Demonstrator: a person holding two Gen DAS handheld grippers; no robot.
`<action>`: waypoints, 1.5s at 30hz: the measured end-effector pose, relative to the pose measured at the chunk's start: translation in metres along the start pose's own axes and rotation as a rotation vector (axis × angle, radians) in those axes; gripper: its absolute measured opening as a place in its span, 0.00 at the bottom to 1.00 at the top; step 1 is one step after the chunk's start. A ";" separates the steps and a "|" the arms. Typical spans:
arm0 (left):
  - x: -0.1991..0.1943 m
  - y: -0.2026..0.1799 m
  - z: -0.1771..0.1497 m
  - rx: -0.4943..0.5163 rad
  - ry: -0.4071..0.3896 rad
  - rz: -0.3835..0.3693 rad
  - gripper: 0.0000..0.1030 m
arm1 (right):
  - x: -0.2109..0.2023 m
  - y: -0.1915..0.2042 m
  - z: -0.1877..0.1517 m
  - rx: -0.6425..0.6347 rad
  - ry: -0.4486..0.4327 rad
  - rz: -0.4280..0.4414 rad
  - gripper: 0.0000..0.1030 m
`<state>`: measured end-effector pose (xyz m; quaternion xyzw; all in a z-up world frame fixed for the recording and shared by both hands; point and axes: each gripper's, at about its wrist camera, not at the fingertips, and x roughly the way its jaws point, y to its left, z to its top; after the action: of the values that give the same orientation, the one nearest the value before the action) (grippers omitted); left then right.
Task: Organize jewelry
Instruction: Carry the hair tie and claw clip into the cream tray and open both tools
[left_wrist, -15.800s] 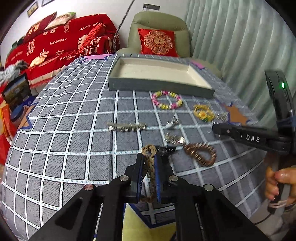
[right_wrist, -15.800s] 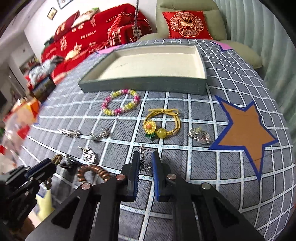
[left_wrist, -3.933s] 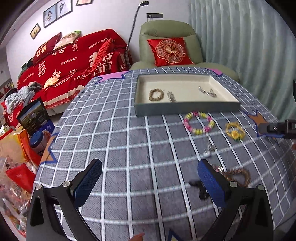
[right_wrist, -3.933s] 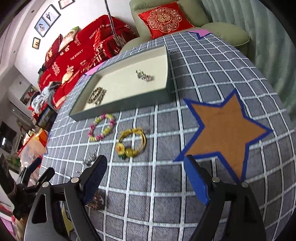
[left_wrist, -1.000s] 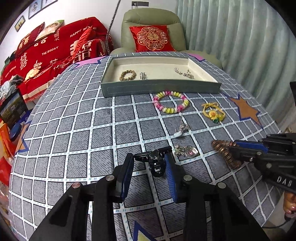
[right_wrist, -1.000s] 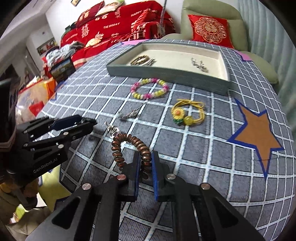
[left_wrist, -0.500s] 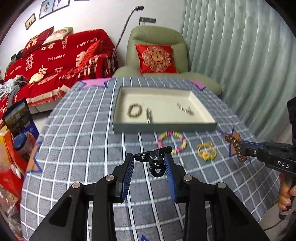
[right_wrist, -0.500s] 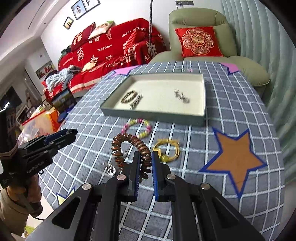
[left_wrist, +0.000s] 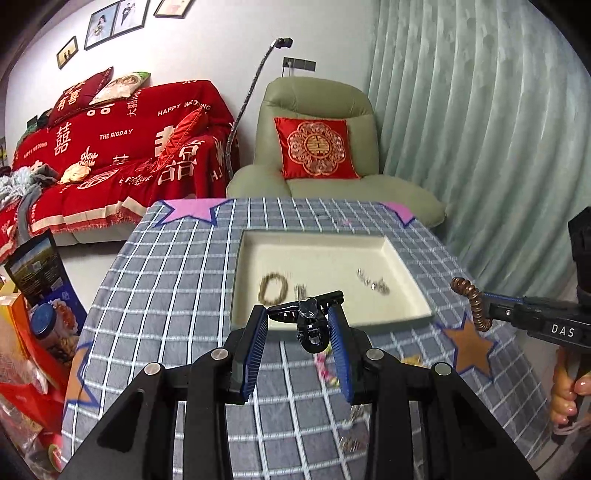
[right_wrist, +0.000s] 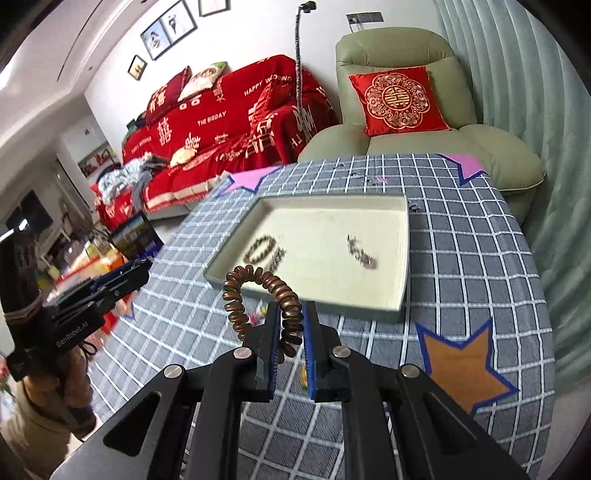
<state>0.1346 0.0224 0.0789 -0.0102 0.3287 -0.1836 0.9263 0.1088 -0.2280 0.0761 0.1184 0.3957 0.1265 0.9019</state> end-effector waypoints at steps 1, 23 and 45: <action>0.001 0.002 0.007 -0.011 -0.005 -0.006 0.43 | -0.001 -0.003 0.006 0.011 -0.005 0.008 0.13; 0.130 0.002 0.051 -0.037 0.086 0.017 0.43 | 0.099 -0.055 0.087 0.073 0.041 -0.113 0.13; 0.222 0.002 0.027 0.062 0.215 0.153 0.43 | 0.200 -0.092 0.069 0.073 0.165 -0.247 0.13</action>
<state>0.3108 -0.0556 -0.0348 0.0632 0.4200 -0.1224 0.8970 0.3036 -0.2579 -0.0440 0.0909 0.4843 0.0095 0.8701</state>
